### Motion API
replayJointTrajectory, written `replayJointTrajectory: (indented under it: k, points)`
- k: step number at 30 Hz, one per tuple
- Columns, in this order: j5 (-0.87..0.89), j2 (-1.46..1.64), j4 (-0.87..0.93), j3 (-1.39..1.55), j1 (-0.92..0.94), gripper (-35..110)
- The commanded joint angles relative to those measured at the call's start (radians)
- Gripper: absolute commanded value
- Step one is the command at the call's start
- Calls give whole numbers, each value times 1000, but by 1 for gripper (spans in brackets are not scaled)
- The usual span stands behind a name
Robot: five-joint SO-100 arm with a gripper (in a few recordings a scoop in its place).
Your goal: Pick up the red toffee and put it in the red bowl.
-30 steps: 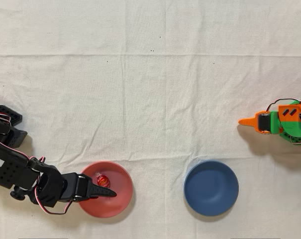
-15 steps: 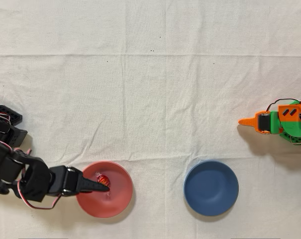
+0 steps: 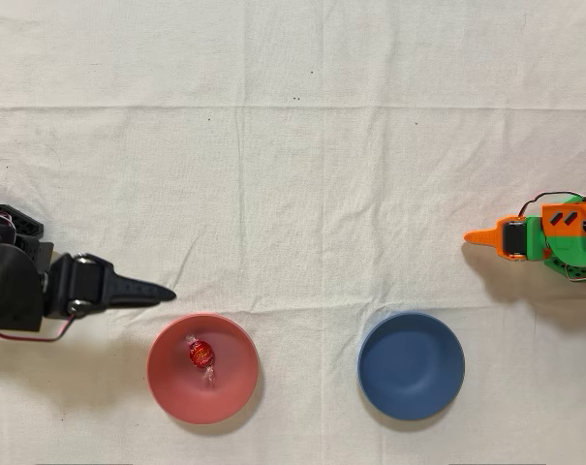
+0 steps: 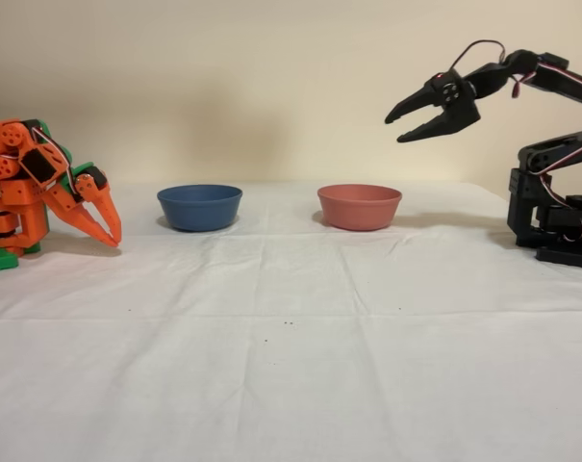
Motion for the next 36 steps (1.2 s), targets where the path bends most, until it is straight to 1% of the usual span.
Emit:
replayJointTrajectory:
  k: [1,5,8,14,18,22,31,36]
  points:
    - [9,109,21,54,-35,13]
    - [21,183,31,117,-58,8]
    - [38,227,40,146,-71,1]
    - [64,302,52,198,-83,0]
    - [86,425,104,272,-120,0]
    - [127,426,114,307,-137,0]
    - [153,426,101,405,-164,0]
    - [163,426,87,511,-173,0]
